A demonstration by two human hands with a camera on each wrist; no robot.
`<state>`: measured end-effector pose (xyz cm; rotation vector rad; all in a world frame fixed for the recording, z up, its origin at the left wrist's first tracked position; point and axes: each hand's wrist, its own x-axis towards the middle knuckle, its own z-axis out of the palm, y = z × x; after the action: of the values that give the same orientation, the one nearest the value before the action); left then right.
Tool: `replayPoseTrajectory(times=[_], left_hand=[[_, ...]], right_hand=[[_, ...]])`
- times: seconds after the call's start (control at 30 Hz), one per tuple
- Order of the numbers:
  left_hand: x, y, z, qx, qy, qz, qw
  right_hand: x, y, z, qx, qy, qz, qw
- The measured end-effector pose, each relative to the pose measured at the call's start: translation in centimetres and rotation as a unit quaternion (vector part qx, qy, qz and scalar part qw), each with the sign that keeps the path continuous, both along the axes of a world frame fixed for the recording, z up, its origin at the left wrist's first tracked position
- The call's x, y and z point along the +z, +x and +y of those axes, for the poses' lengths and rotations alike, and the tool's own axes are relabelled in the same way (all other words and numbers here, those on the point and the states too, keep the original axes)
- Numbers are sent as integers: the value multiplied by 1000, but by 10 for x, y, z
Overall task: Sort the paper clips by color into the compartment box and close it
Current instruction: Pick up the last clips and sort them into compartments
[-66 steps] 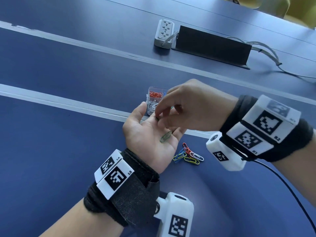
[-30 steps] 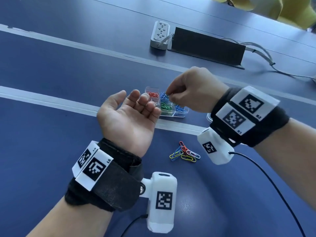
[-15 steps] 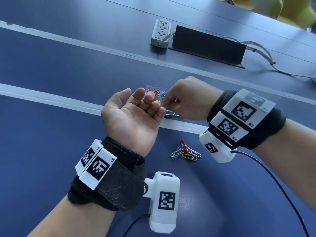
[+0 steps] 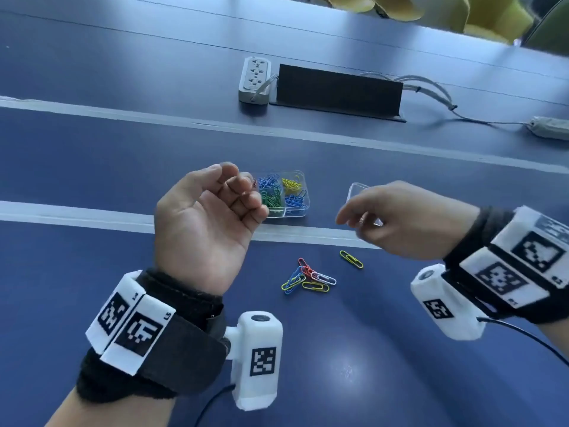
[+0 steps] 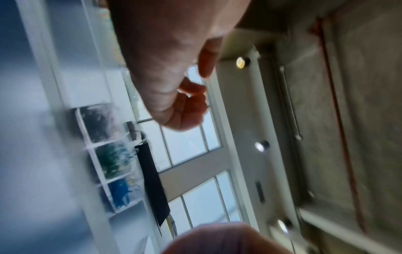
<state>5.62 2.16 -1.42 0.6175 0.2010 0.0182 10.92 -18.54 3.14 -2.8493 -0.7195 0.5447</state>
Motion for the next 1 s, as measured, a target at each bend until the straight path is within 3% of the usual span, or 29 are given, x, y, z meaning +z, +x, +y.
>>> replayPoseTrajectory(times=[0.1,0.17,0.23,0.33,0.37,0.4,0.43,0.47,0.63,0.83,1.0], left_hand=[[13,-1,-8,-81,207,-34,974],[25,-4,-11,-176,374,-73,908],[36,-6,-12,-275,562,-104,773],[37,-2,-15,-350,785,-105,500],[33,-2,-18,-367,820,-102,427],[28,-1,-21,-382,839,-97,377],[22,-1,-24,-390,846,-91,352],[17,1,-26,-390,848,-86,348],[12,10,-36,-346,844,-71,403],[12,15,-44,-329,851,-82,401],[14,12,-44,-313,860,-86,393]], right_hand=[[-10,-10,-23,-12,-49,50,997],[-16,-15,-27,-13,-62,68,996],[-21,-19,-22,-6,-59,64,996],[-24,-28,-2,25,-56,41,997],[-25,-31,7,40,-55,34,997],[-27,-35,14,53,-51,27,997],[-28,-37,20,61,-44,18,997],[-30,-38,25,64,-38,11,997],[-28,-39,32,48,-14,29,998],[-30,-33,38,25,12,3,1000],[-31,-34,43,47,-35,-49,997]])
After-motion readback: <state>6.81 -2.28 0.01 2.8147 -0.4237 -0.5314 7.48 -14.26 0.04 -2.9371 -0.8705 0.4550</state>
